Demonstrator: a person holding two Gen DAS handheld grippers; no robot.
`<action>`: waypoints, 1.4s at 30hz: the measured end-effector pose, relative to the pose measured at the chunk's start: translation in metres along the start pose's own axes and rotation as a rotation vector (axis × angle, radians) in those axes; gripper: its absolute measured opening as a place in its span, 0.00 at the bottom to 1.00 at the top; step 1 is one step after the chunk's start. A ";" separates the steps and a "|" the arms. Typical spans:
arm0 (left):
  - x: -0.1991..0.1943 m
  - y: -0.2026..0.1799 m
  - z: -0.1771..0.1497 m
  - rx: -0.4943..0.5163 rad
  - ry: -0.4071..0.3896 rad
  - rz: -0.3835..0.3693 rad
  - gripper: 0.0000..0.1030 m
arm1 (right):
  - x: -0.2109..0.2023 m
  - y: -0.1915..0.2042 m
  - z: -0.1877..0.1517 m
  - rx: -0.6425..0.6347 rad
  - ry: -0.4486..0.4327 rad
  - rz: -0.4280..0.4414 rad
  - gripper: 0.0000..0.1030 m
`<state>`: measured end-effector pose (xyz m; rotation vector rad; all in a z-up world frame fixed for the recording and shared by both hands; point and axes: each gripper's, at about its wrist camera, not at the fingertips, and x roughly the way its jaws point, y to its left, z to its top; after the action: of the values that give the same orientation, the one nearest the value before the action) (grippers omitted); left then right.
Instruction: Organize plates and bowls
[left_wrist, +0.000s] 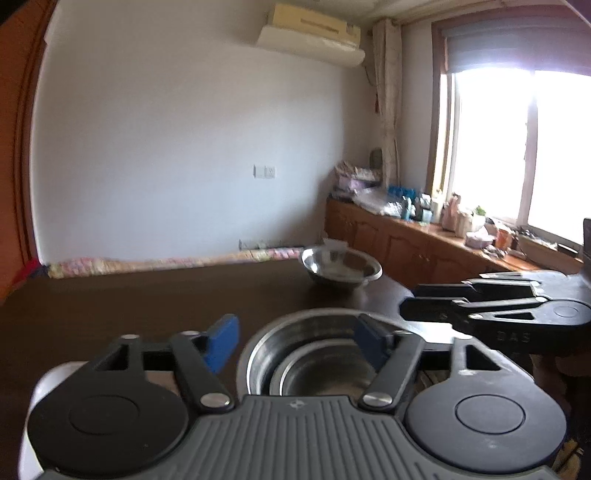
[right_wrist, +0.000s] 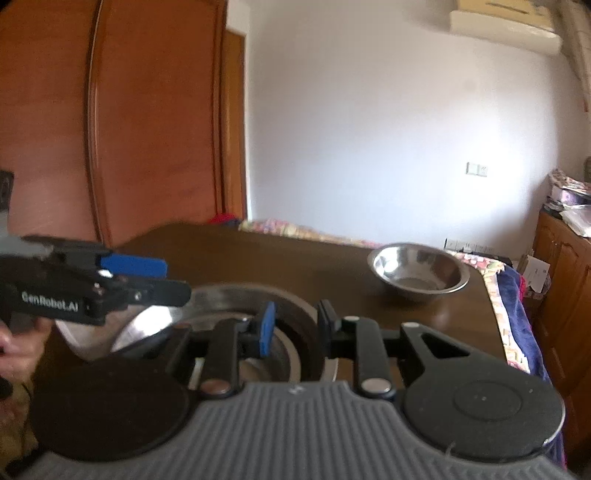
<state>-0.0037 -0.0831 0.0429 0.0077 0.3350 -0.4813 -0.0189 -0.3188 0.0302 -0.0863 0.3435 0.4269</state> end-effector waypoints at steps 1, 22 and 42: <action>-0.005 0.000 0.001 -0.006 -0.015 0.006 0.84 | -0.005 0.000 -0.001 0.015 -0.021 -0.006 0.29; -0.050 0.002 -0.009 -0.041 -0.139 0.131 1.00 | -0.057 0.014 -0.027 0.052 -0.224 -0.198 1.00; 0.006 0.004 0.044 0.033 -0.100 0.049 1.00 | -0.037 -0.024 -0.018 0.080 -0.231 -0.266 1.00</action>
<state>0.0171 -0.0860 0.0820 0.0236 0.2281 -0.4368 -0.0463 -0.3585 0.0261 -0.0035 0.1187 0.1563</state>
